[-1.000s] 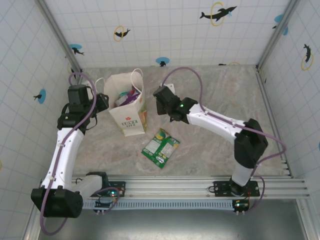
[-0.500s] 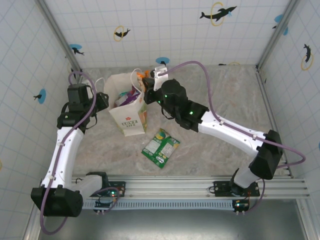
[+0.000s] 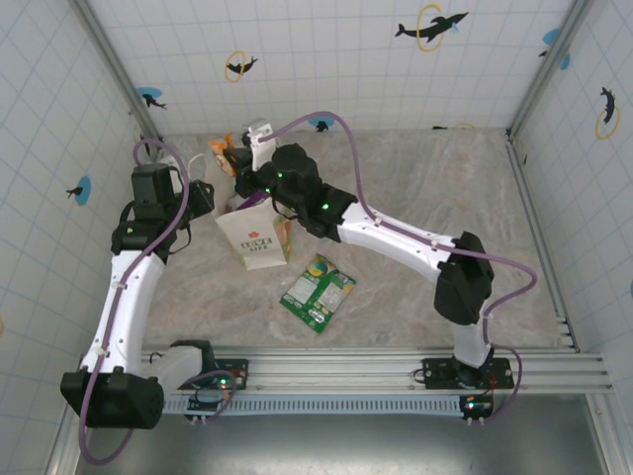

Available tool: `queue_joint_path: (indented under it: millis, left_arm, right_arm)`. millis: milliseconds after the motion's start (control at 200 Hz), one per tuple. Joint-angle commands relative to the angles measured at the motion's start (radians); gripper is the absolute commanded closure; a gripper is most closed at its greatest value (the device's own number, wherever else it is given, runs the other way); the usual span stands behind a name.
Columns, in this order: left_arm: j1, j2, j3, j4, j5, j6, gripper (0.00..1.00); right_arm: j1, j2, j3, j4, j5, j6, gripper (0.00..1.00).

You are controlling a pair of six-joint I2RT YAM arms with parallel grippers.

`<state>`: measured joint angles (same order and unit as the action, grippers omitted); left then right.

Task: Place the snacks into the paper bag

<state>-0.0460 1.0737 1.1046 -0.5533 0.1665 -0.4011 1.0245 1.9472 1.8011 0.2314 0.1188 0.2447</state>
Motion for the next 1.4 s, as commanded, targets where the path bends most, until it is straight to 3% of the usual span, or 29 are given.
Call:
queue_joint_path:
  millis: [0, 95, 190, 270, 580, 936, 1151, 1396]
  left_arm:
    - [-0.007, 0.001, 0.029, -0.025, -0.02, -0.001, 0.64]
    - [-0.006, 0.0, 0.03, -0.027, -0.021, 0.001, 0.64]
    - [-0.008, 0.002, 0.029, -0.03, -0.021, 0.001, 0.64]
    - [-0.006, 0.006, 0.03, -0.039, -0.016, -0.003, 0.64]
    - [-0.008, 0.004, 0.021, -0.074, -0.001, -0.02, 0.64]
    - [-0.006, -0.038, 0.006, -0.104, -0.001, -0.011, 0.62]
    - [-0.008, -0.115, -0.029, -0.13, -0.01, 0.025, 0.58]
    - [-0.006, -0.163, -0.094, -0.144, 0.031, 0.004, 0.53]
  right_arm:
    - [-0.013, 0.029, 0.063, 0.015, -0.04, 0.035, 0.95]
    - [-0.022, 0.047, 0.065, 0.014, -0.044, 0.056, 0.9]
    - [-0.032, 0.056, 0.071, -0.006, -0.036, 0.071, 0.73]
    - [-0.036, 0.054, 0.07, -0.02, -0.029, 0.077, 0.64]
    - [-0.031, -0.05, -0.027, -0.032, -0.04, 0.054, 0.61]
    - [-0.044, -0.368, -0.525, -0.053, -0.061, 0.193, 0.57]
    - [-0.073, -0.581, -0.94, -0.041, -0.072, 0.474, 0.51]
    - [-0.058, -0.739, -1.254, -0.033, -0.065, 0.817, 0.48]
